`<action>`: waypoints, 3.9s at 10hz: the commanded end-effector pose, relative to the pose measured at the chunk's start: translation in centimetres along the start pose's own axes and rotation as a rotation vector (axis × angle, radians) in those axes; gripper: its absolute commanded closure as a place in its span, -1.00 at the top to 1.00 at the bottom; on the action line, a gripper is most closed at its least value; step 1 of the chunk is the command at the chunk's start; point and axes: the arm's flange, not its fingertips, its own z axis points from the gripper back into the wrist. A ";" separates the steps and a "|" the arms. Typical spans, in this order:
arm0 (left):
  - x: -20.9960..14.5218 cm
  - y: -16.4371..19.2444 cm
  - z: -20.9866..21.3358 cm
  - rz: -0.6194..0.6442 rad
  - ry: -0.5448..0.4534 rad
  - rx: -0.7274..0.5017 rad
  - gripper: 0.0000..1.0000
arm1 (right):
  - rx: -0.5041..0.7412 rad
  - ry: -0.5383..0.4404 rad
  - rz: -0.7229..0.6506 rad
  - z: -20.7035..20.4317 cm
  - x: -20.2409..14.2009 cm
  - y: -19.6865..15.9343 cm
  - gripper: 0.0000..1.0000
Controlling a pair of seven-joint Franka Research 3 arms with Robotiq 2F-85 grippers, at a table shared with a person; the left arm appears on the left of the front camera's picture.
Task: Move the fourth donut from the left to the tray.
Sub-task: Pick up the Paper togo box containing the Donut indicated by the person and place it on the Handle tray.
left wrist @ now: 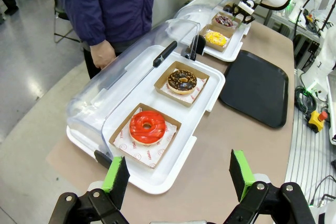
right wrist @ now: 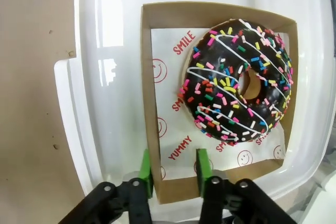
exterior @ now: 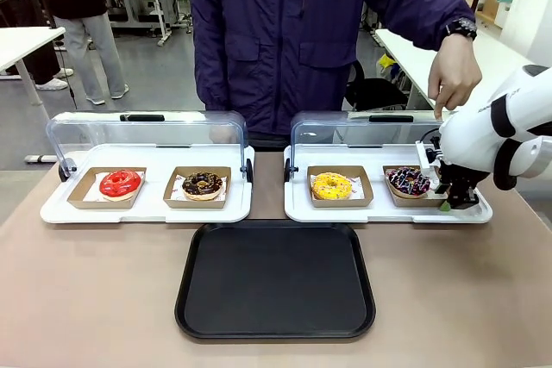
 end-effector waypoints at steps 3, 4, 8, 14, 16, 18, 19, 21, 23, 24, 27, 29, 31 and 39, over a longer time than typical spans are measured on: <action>0.1 -0.2 0.1 -0.002 -0.004 -0.003 1.00 | 0.038 0.016 -0.001 0.6 0.3 -0.7 -1.00; 0.1 -0.2 0.1 -0.002 -0.004 -0.003 1.00 | 0.044 0.020 0.002 0.6 0.4 -0.7 -1.00; 0.1 -0.2 0.1 -0.002 -0.004 -0.003 1.00 | 0.037 -0.003 0.007 0.3 0.1 -0.4 -1.00; 0.1 -0.2 0.1 -0.002 -0.004 -0.003 1.00 | -0.057 0.028 -0.045 3.5 1.1 0.6 -0.96; 0.1 -0.2 0.1 -0.002 -0.004 -0.003 1.00 | -0.081 0.033 -0.064 6.0 1.9 1.5 -0.96; 0.1 -0.2 0.1 -0.002 -0.004 -0.003 1.00 | -0.097 0.023 -0.058 8.9 3.2 2.8 -0.96; 0.1 -0.2 0.1 -0.002 -0.004 -0.003 1.00 | -0.088 0.025 -0.062 10.3 4.7 4.0 -0.96; 0.1 -0.2 0.1 -0.002 -0.004 -0.003 1.00 | -0.091 0.027 -0.086 12.4 7.8 5.9 -0.96; 0.1 -0.2 0.1 -0.002 -0.004 -0.003 1.00 | -0.079 0.039 -0.096 13.5 11.9 8.7 -0.96; 0.1 -0.2 0.1 -0.002 -0.004 -0.003 1.00 | -0.080 0.049 -0.105 13.8 13.7 9.8 -0.96; 0.1 -0.2 0.1 -0.002 -0.004 -0.003 1.00 | -0.094 0.037 -0.102 13.8 19.3 14.7 -0.96; 0.1 -0.2 0.1 -0.002 -0.004 -0.003 1.00 | -0.098 0.030 -0.075 13.2 22.4 17.6 -0.96; 0.1 -0.2 0.1 -0.002 -0.004 -0.003 1.00 | -0.064 0.010 -0.027 12.4 25.6 20.2 -0.96; 0.1 -0.2 0.1 -0.002 -0.004 -0.003 1.00 | 0.042 -0.019 0.067 7.0 32.0 25.0 -0.96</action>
